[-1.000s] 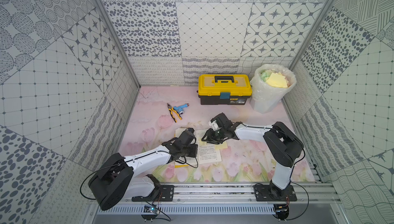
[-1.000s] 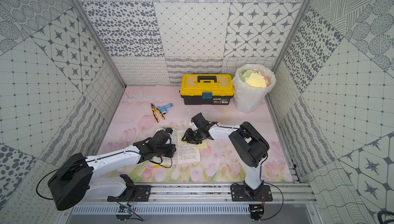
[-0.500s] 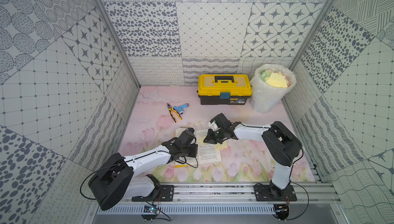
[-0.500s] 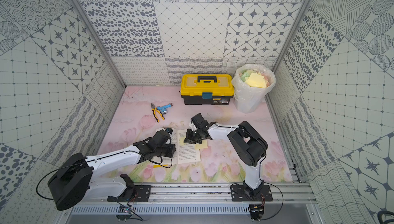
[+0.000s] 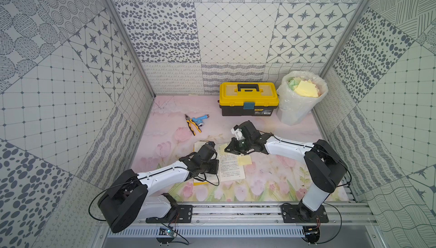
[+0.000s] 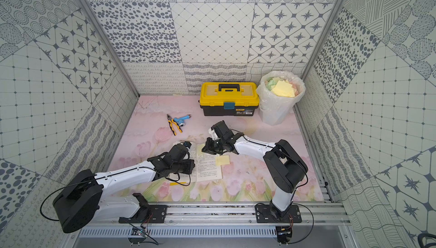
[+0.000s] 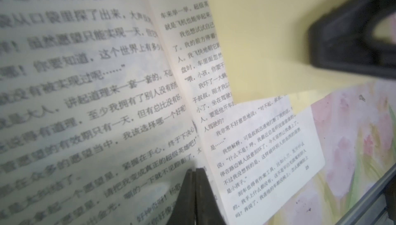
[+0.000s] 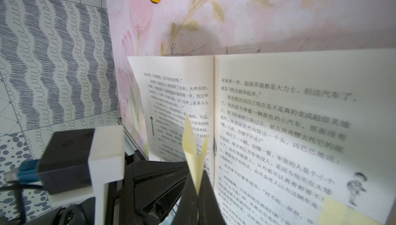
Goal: Peel off the used sticky note
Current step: Tear off the note from the book, then place the note in the trash bin.
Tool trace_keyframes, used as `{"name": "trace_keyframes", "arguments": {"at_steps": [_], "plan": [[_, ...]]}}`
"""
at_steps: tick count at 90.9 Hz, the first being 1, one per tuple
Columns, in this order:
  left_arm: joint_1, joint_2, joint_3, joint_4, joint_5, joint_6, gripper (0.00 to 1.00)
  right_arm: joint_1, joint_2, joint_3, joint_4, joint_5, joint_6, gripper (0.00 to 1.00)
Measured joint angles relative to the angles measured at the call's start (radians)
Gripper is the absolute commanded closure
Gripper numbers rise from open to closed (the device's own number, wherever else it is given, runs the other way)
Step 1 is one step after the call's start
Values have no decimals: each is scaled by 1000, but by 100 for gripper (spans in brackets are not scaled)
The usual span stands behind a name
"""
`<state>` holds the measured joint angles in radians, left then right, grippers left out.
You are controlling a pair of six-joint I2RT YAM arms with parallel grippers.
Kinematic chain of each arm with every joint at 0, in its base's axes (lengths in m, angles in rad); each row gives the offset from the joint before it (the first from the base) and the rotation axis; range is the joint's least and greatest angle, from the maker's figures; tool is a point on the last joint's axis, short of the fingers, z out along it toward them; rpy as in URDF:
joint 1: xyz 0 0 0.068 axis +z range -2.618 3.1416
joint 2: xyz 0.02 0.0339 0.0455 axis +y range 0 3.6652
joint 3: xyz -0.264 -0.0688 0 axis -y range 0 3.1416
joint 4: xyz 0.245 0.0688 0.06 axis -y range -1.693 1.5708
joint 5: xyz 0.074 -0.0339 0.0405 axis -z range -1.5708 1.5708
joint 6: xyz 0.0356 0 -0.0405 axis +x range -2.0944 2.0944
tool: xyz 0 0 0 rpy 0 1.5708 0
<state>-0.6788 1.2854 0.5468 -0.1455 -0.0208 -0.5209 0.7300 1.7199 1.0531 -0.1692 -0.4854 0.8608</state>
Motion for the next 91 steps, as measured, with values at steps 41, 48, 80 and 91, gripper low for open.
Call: {"name": "trace_keyframes", "arguments": {"at_steps": [41,48,80,91], "plan": [[0,14,7,-1,2,1,93,-193,-190,65,-158,32,-85,100],[0,17,8,-1,3,1,93,-241,-216,113,-197,32,-108,100],[0,25,15,-3,5,14,93,-480,-261,369,-319,18,-179,100],[0,28,19,-5,6,17,93,-573,-258,458,-353,-5,-188,100]]}}
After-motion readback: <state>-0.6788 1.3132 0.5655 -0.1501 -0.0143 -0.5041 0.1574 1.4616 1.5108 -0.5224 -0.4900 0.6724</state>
